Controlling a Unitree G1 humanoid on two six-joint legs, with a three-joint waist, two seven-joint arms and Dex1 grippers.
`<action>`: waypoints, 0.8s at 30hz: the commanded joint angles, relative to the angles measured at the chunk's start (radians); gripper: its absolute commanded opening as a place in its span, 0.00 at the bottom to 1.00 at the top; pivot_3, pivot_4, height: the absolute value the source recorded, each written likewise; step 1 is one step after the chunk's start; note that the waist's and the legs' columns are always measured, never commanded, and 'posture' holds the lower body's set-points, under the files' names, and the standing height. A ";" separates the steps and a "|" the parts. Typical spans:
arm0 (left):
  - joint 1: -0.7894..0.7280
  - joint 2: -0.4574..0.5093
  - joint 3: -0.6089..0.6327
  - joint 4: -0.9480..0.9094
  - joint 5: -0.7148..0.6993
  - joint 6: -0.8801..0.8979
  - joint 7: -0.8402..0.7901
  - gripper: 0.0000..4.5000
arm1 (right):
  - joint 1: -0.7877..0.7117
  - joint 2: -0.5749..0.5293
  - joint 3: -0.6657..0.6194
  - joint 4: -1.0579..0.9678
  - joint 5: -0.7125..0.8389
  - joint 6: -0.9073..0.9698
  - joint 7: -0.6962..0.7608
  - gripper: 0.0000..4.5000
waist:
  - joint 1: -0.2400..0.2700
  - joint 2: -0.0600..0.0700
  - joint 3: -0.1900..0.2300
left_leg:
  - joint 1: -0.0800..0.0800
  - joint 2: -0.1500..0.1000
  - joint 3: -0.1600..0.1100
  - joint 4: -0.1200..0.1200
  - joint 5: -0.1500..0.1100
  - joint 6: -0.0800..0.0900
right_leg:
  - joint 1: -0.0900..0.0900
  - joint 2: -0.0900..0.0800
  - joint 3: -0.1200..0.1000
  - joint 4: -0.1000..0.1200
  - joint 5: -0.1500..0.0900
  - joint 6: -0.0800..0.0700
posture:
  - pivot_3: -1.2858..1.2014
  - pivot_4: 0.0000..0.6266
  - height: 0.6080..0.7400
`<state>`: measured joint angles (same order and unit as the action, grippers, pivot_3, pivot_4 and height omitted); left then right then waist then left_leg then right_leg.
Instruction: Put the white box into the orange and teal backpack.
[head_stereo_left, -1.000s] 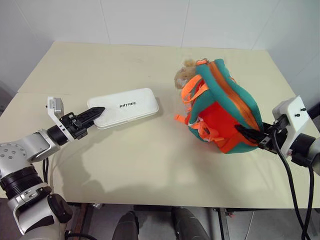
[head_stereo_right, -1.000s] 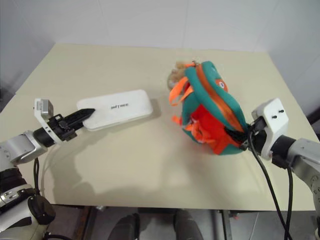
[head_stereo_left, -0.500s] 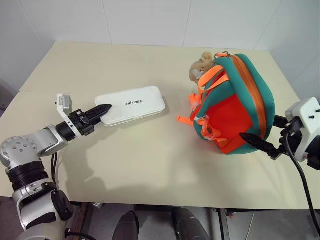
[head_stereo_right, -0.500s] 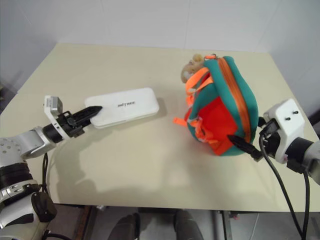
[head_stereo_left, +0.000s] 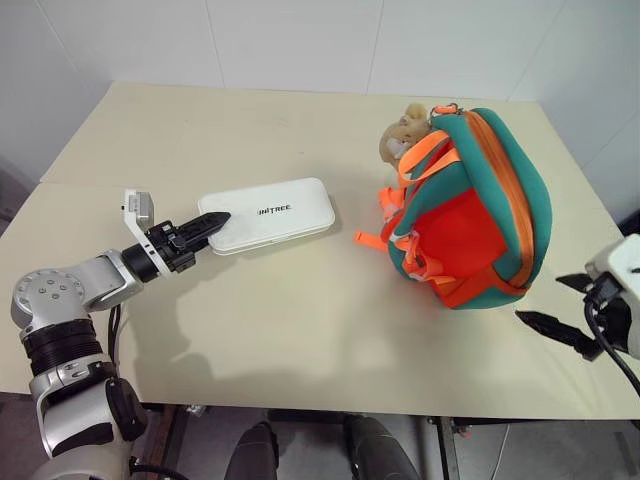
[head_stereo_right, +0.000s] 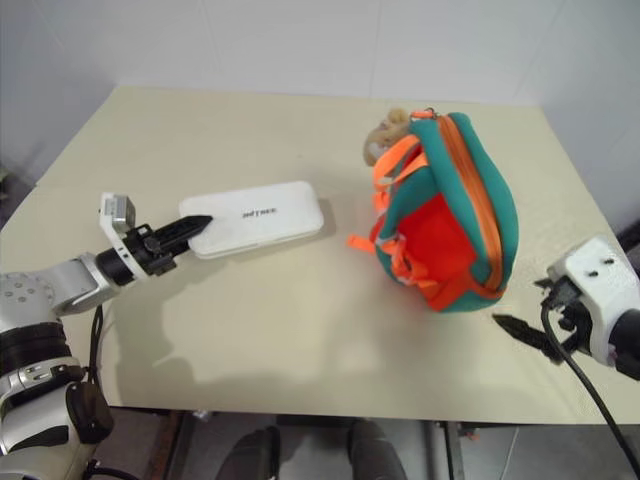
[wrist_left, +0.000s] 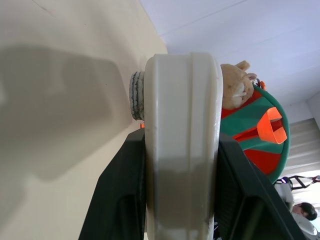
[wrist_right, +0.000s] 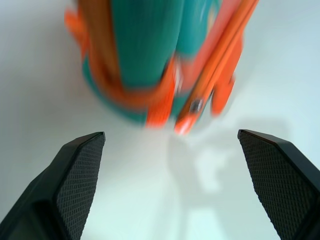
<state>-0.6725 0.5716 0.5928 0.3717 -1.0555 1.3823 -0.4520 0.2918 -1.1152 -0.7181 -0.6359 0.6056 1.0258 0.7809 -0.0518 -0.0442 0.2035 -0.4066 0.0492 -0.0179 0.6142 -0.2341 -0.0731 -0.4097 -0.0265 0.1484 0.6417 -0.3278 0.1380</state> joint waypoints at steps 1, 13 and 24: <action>-0.022 0.018 0.013 -0.011 -0.015 -0.010 -0.026 0.29 | 0.045 -0.020 -0.040 -0.049 -0.032 -0.001 0.053 1.00 | -0.002 0.000 0.000 | 0.000 0.000 0.000 0.000 0.000 0.000 | 0.000 0.000 0.000 0.000 0.000 0.000 | 0.52 0.24 1.00; -0.017 0.013 0.016 -0.015 -0.017 -0.013 -0.022 0.29 | -0.105 0.069 0.073 -0.198 0.196 0.093 0.026 1.00 | -0.002 -0.001 0.000 | 0.000 0.000 -0.001 0.001 0.000 0.000 | 0.001 0.000 0.000 0.001 0.000 0.001 | 0.52 0.24 1.00; 0.000 0.032 0.044 -0.037 -0.031 0.000 -0.015 0.29 | -0.509 0.362 0.402 -0.188 0.299 0.066 -0.353 1.00 | -0.004 -0.002 0.000 | 0.000 0.000 -0.001 0.001 0.000 0.000 | 0.000 0.000 0.000 0.002 0.000 0.000 | 0.52 0.24 1.00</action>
<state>-0.6672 0.5854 0.6093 0.3694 -1.0563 1.3813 -0.4551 -0.1970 -0.7715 -0.3430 -0.8214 0.9312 1.1250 0.4859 -0.0563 -0.0463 0.2032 -0.4065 0.0493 -0.0188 0.6156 -0.2337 -0.0730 -0.4100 -0.0265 0.1483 0.6442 -0.3273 0.1383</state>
